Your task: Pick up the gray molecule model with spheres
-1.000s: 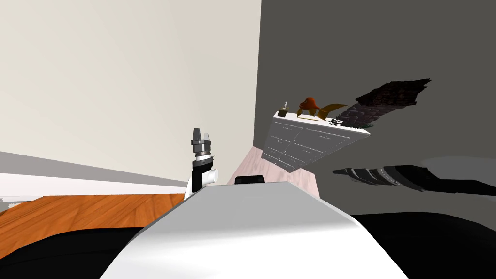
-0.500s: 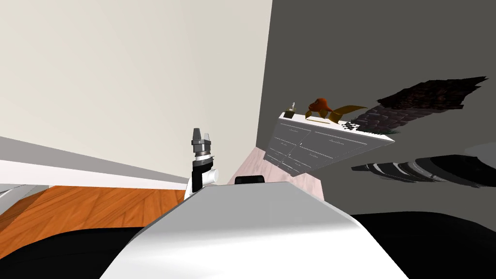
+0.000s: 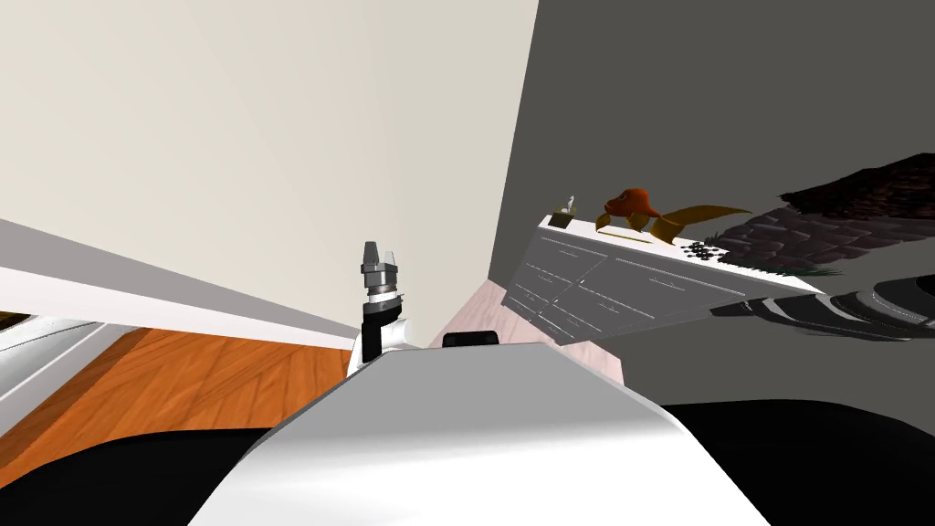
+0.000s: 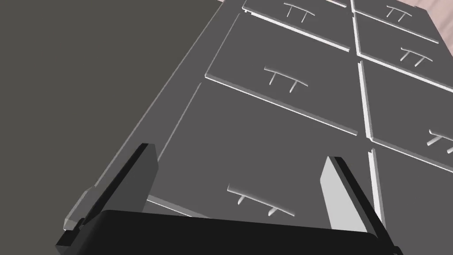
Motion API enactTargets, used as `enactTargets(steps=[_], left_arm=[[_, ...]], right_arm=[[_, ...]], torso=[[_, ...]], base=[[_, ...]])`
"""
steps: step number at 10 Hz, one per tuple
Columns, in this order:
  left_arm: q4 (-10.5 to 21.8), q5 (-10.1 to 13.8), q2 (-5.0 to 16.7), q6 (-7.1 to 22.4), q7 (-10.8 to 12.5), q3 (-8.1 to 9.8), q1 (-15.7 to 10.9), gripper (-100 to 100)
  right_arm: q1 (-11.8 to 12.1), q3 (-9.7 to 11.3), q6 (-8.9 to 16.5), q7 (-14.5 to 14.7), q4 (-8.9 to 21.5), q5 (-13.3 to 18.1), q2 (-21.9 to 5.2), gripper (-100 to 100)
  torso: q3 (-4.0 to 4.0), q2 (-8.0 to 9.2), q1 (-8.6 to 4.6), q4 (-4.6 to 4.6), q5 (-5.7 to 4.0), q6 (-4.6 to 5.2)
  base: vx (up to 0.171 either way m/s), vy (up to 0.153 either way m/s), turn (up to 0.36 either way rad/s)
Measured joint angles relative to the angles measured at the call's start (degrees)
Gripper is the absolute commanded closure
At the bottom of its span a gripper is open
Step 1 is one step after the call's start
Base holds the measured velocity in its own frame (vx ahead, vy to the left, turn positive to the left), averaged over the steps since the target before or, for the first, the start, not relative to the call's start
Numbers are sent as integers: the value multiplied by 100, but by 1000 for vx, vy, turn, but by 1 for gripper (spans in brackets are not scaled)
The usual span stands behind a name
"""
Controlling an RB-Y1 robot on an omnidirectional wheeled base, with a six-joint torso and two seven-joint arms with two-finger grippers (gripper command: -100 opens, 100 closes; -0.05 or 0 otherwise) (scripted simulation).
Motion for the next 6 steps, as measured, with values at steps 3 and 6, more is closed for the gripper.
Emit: enactTargets(steps=[3,6], left_arm=[[0,0,1,0,0,2,2,0],[0,0,1,0,0,2,2,0]], right_arm=[[-35,-144,-73,-228,470,338,-269,-100],[-33,-232,-83,-376,748,550,-346,-100]], torso=[[-8,-14,-39,-3,-14,9],[-7,-12,-32,-3,-15,10]], base=[[107,-157,221],[86,-145,142]])
